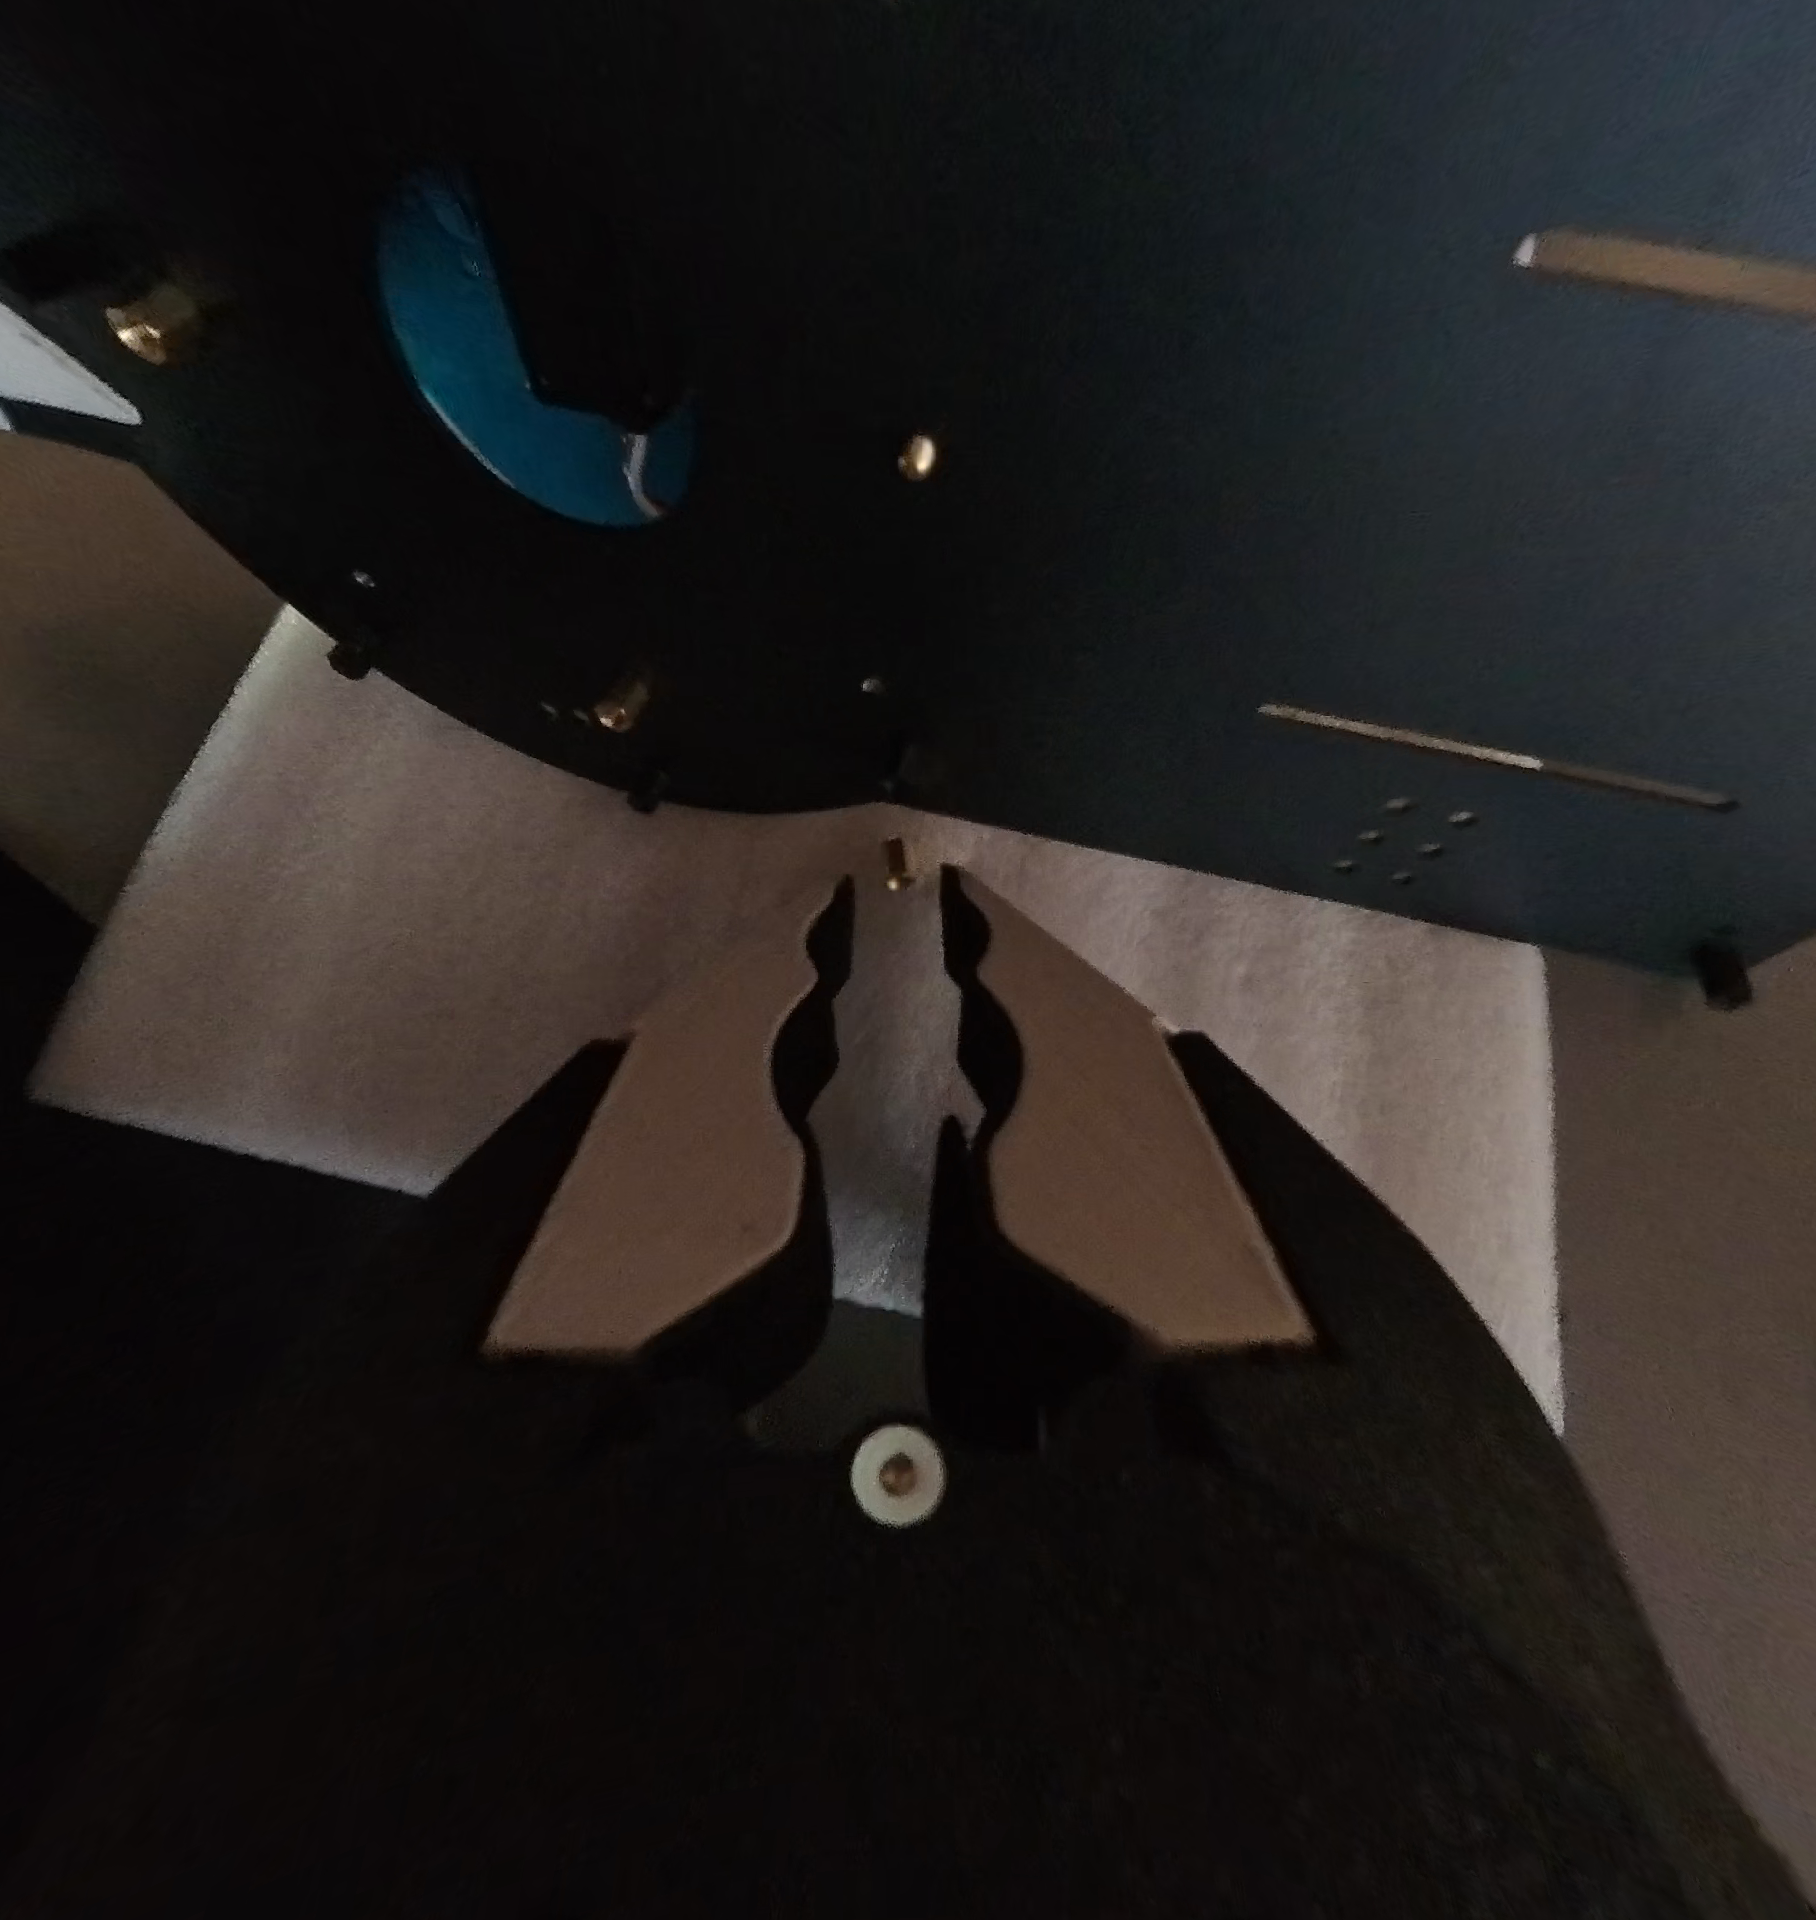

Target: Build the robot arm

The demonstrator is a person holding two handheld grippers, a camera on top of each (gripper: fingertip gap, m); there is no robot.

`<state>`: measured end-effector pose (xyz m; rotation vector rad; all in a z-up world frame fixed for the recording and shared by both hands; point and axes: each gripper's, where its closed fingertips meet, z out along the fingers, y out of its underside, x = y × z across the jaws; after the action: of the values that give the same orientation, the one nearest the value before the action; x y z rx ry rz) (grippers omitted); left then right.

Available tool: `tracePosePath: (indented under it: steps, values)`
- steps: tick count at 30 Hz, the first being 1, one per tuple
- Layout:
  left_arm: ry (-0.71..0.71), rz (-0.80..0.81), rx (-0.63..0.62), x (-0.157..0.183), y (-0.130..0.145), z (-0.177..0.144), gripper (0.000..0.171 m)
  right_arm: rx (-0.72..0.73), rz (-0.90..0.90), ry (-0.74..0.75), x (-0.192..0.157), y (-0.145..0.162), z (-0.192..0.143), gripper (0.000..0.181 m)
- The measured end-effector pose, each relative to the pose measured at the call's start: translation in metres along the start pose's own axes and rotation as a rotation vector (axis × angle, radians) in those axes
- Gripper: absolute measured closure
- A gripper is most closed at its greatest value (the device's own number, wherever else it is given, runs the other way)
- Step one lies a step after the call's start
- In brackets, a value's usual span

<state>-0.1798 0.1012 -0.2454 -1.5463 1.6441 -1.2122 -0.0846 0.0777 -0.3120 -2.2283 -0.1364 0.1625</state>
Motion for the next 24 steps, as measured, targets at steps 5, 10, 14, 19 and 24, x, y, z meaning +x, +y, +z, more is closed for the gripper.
tracePosePath:
  steps: [5, 10, 14, 19, 24]
  values:
    - [-0.015, 0.001, -0.003, 0.0, 0.0, 0.0, 0.161, 0.018, -0.044, 0.0, 0.0, -0.001, 0.001, 0.175]
    - [-0.016, -0.003, -0.001, 0.0, 0.0, 0.0, 0.161, 0.022, -0.062, -0.001, -0.001, -0.001, 0.002, 0.175]
    - [-0.012, -0.003, -0.001, 0.0, 0.0, 0.0, 0.161, 0.012, -0.095, 0.007, -0.002, -0.001, 0.004, 0.176]
    - [-0.015, 0.001, -0.004, 0.0, 0.0, 0.0, 0.161, 0.021, -0.076, 0.071, 0.001, -0.015, -0.011, 0.176]
    - [-0.015, -0.011, 0.002, 0.0, 0.0, 0.0, 0.161, -0.015, -0.003, 0.179, 0.006, -0.046, -0.03, 0.176]
